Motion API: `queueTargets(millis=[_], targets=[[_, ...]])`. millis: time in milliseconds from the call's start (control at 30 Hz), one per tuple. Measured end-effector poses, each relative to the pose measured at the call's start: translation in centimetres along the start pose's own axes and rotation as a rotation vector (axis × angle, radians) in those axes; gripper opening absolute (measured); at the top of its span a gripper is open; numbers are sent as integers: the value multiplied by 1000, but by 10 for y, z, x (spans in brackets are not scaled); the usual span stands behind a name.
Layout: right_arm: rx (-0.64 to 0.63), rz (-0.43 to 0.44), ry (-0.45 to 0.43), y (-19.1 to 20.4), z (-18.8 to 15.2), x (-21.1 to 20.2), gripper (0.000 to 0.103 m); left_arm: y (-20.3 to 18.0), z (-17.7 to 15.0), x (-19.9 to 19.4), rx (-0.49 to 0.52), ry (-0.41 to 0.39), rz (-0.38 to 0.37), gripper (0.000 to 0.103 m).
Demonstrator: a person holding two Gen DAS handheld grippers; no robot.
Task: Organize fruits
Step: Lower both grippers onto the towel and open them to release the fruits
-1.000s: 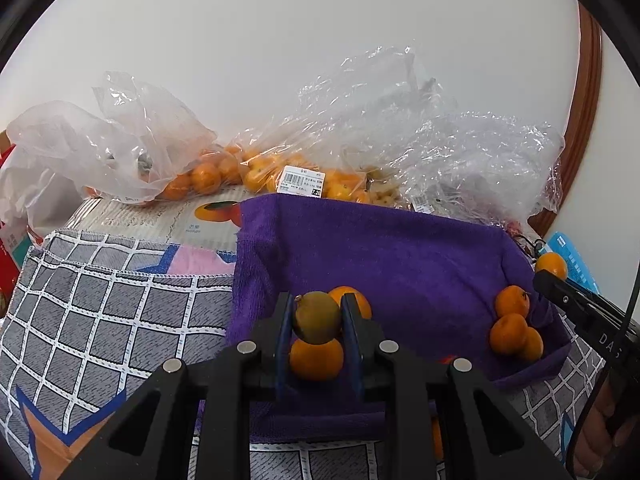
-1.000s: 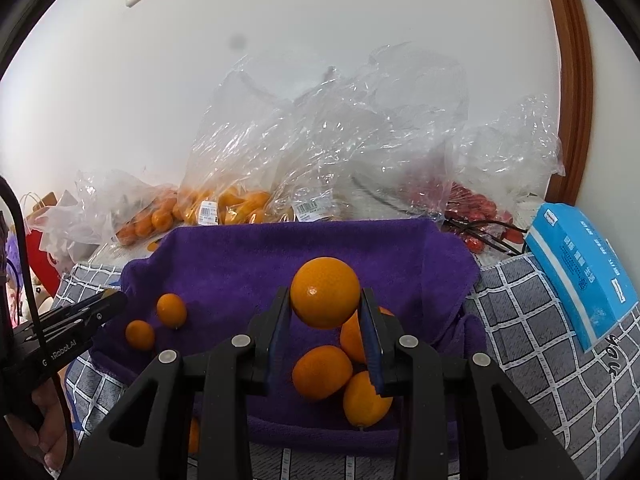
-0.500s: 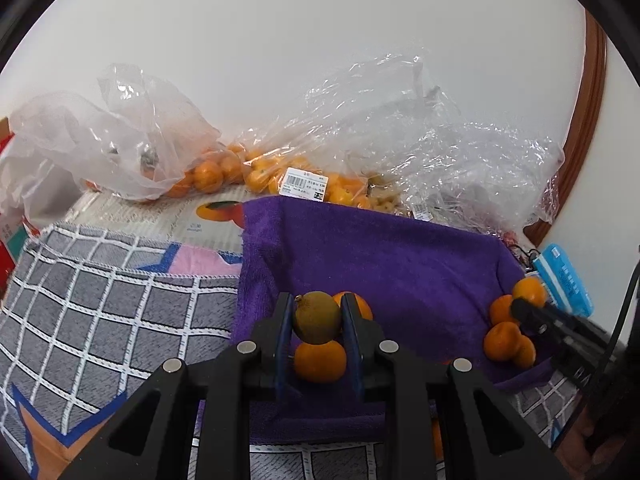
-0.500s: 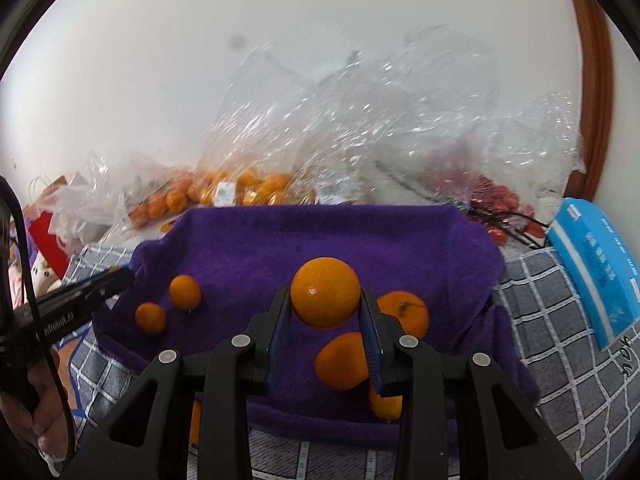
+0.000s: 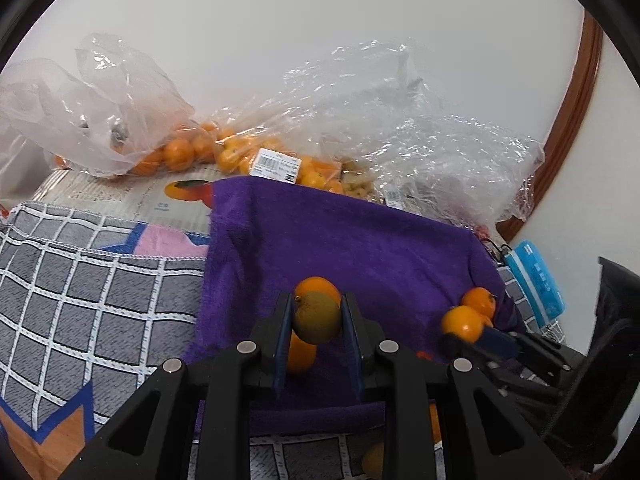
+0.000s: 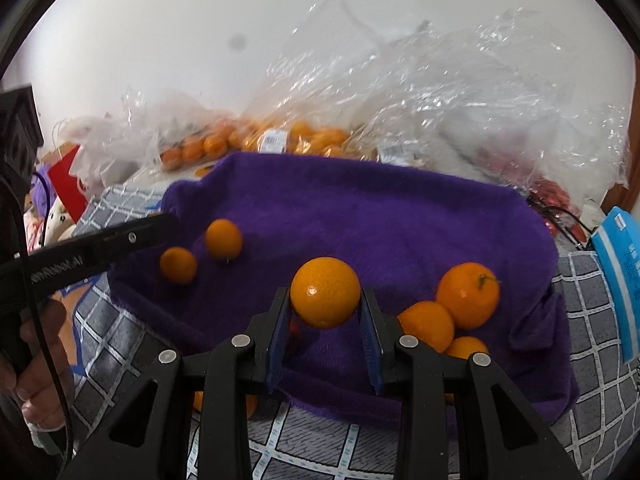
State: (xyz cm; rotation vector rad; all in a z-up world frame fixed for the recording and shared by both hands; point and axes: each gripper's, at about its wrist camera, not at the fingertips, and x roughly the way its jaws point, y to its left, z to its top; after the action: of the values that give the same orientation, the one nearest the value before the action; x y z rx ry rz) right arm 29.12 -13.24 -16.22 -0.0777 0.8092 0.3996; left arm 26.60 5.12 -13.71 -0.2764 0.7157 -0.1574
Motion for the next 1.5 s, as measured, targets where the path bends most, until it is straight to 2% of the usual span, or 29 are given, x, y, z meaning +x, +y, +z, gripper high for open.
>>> queueTargets(millis=[133, 333, 767, 1067, 1300, 1500], targets=[[-2, 0, 36, 1, -2, 8, 34, -2, -1, 5, 9, 21, -3, 23], [10, 5, 38, -3, -5, 7, 34, -2, -4, 11, 1, 49, -19, 23], [9, -7, 53, -7, -7, 4, 34, -6, -7, 13, 22, 55, -81, 23], [8, -6, 51, -10, -9, 1, 34, -8, -8, 14, 32, 53, -83, 23], [25, 8, 12, -12, -6, -10, 34, -7, -8, 14, 23, 46, -77, 23], [66, 2, -45, -17, -1, -20, 41, -7, -8, 14, 32, 42, -68, 26]])
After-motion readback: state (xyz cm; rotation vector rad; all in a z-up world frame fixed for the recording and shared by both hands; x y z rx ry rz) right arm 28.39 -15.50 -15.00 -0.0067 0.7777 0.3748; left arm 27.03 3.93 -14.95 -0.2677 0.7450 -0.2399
